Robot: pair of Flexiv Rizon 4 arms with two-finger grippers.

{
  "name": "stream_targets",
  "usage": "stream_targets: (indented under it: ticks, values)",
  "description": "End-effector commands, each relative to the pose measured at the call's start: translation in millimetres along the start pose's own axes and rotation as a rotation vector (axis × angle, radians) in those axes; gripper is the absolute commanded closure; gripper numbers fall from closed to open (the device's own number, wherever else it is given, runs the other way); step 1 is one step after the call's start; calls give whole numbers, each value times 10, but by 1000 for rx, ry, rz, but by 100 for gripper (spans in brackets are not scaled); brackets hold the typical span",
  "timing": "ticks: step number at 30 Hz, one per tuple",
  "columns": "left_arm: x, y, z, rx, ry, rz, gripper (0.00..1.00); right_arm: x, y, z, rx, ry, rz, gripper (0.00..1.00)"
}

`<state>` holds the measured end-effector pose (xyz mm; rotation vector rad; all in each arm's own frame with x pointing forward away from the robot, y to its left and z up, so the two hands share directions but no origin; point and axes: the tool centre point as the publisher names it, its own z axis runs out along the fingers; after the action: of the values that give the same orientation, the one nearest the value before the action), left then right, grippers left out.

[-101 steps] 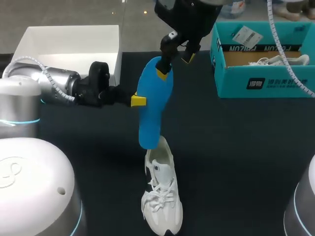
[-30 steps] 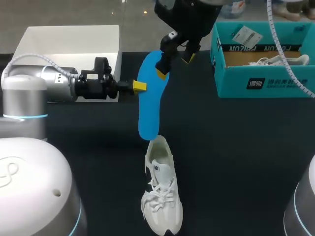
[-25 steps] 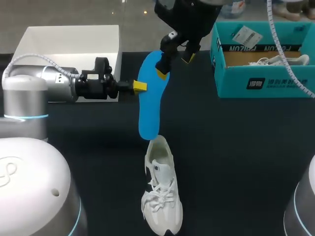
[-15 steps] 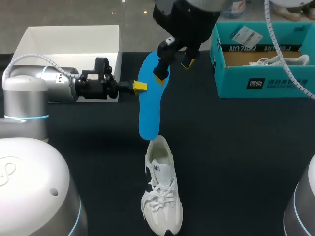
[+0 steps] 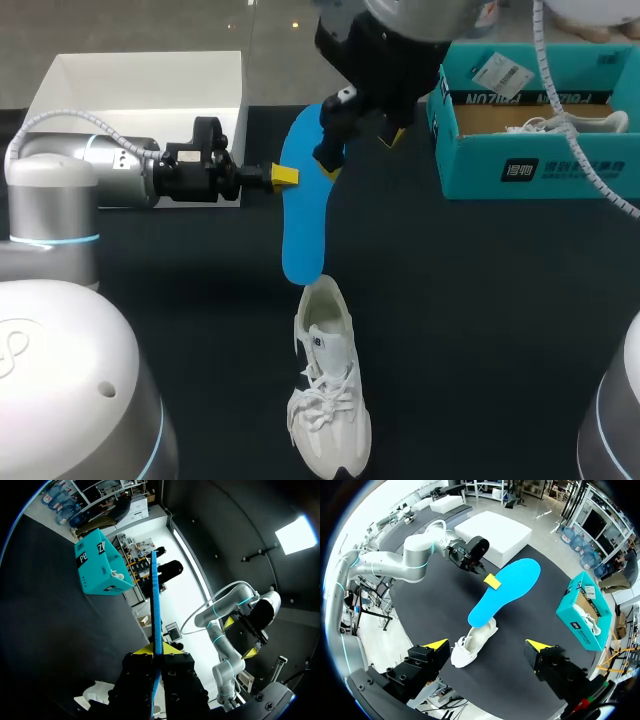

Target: Take the shoe out of the shoebox, open the shoe tongue, remove and reinsert the insole, then place the shoe into the shoebox

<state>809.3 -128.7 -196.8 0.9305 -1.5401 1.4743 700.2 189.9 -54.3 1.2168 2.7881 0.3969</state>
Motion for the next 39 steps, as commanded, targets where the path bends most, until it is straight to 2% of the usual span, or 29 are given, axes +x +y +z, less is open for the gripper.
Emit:
stream_targets:
  ticks: [1,20,21,22,25,27,33,35,37,39]
  values:
    - [5,3,-4,-1,-2,0,100,-46,11,30,-2,26,-10,0]
    - [5,3,-4,-1,-2,0,100,-46,11,30,-2,26,-10,0]
    - [140,-28,6,-13,2,92,100,-46,11,30,-2,26,-10,0]
    - [223,-59,0,7,18,194,100,-46,11,30,-2,26,-10,0]
    - [396,-76,-46,23,29,369,100,-46,11,30,-2,26,-10,0]
    - [468,-43,-59,-38,-10,518,100,-46,11,30,-2,26,-10,0]
    - [538,8,-183,58,-6,670,100,-46,11,30,-2,26,-10,0]
    - [548,54,-195,36,-14,723,100,-46,11,30,-2,26,-10,0]
    - [557,86,-210,70,9,737,100,-46,11,30,-2,26,-10,0]
    - [546,141,-199,60,-7,779,100,-46,11,30,-2,26,-10,0]
